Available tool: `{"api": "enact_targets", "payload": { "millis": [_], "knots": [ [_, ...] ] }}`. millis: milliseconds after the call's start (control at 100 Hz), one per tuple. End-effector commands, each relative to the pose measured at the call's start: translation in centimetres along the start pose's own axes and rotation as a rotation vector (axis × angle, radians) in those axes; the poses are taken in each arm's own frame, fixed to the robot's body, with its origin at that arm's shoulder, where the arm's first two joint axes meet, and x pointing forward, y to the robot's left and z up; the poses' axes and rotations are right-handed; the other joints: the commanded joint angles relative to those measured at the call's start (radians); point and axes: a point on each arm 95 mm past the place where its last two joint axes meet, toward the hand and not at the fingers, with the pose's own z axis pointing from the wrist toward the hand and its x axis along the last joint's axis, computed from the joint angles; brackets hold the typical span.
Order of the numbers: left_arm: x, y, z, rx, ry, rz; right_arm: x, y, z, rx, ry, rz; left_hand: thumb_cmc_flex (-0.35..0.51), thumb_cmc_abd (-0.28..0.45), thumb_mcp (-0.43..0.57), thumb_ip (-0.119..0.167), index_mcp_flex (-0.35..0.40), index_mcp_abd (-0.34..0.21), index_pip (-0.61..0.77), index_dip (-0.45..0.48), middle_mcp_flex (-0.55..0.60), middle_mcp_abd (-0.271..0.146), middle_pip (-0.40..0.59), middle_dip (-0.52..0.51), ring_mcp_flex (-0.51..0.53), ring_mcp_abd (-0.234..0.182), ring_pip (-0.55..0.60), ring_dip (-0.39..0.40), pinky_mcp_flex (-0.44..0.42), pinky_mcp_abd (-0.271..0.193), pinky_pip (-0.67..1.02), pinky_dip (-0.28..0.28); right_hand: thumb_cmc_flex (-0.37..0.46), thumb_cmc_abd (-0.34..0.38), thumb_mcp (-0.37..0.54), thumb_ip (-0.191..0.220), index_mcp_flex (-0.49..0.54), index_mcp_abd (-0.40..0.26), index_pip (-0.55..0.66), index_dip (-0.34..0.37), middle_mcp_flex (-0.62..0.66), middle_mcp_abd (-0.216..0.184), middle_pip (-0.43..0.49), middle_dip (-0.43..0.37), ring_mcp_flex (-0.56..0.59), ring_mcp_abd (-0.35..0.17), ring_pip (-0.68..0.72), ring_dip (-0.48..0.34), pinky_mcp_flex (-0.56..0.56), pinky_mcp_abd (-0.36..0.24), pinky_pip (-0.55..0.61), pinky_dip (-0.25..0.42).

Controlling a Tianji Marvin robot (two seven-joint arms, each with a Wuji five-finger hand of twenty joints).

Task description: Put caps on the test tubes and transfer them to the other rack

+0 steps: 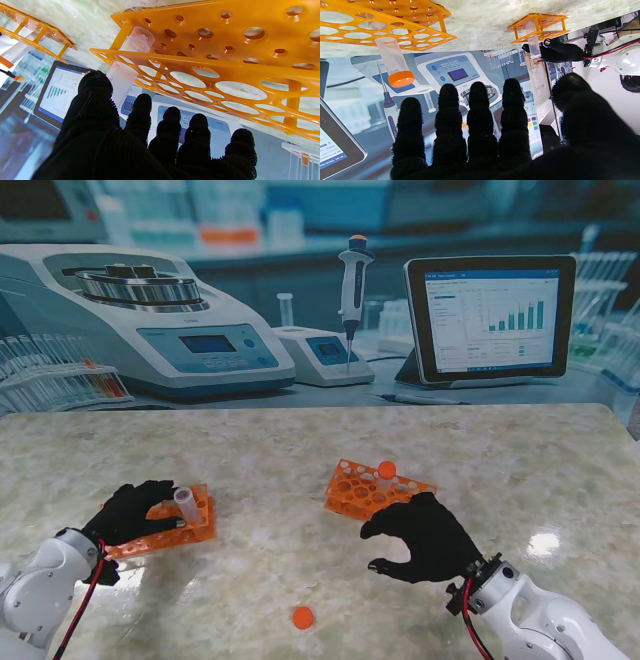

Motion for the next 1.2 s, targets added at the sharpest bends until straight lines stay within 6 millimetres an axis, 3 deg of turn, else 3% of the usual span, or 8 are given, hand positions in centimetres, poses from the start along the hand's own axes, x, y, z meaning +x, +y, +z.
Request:
{"api": "enact_targets", "payload": {
  "millis": [0, 800, 1190],
  "knots": [
    [0.1, 0.2, 0.2, 0.001, 0.000, -0.006, 0.1, -0.3, -0.1, 0.009, -0.001, 0.007, -0.013, -0.007, 0.000, -0.020, -0.018, 0.021, -0.027, -0.015, -0.034, 0.002, -0.016, -0.025, -0.050, -0.029, -0.017, -0.011, -0.021, -0.030, -0.065, -0.025, 0.008, 0.033, -0.011, 0.025, -0.018, 0.008, -0.010, -0.005, 0.016, -0.032, -0.003, 0.001, -0.010, -0.009, -0.009, -0.001, -0.016, 0.037, -0.010, -0.006],
    [2.2, 0.8, 2.4, 0.009, 0.043, -0.041, 0.3, -0.5, 0.0, 0.023, 0.013, 0.013, 0.003, -0.026, 0.004, -0.020, -0.011, 0.028, -0.026, -0.018, -0.045, 0.012, -0.023, -0.033, -0.058, -0.028, -0.016, -0.012, -0.019, -0.028, -0.067, -0.028, 0.003, 0.036, -0.013, 0.025, -0.018, 0.008, -0.010, -0.005, 0.016, -0.032, -0.003, 0.002, -0.010, -0.008, -0.009, 0.000, -0.018, 0.037, -0.012, -0.005],
    [2.5, 2.0, 3.0, -0.020, 0.030, -0.062, 0.4, -0.6, 0.1, 0.030, 0.021, 0.017, 0.022, 0.002, 0.011, -0.017, -0.001, 0.022, -0.022, -0.017, -0.049, -0.008, -0.020, -0.032, -0.068, -0.037, -0.018, -0.012, -0.030, -0.035, -0.071, -0.029, 0.005, 0.037, -0.015, 0.025, -0.017, 0.009, -0.010, -0.005, 0.017, -0.033, -0.002, 0.002, -0.009, -0.007, -0.008, 0.001, -0.017, 0.037, -0.012, -0.004]
  ]
}}
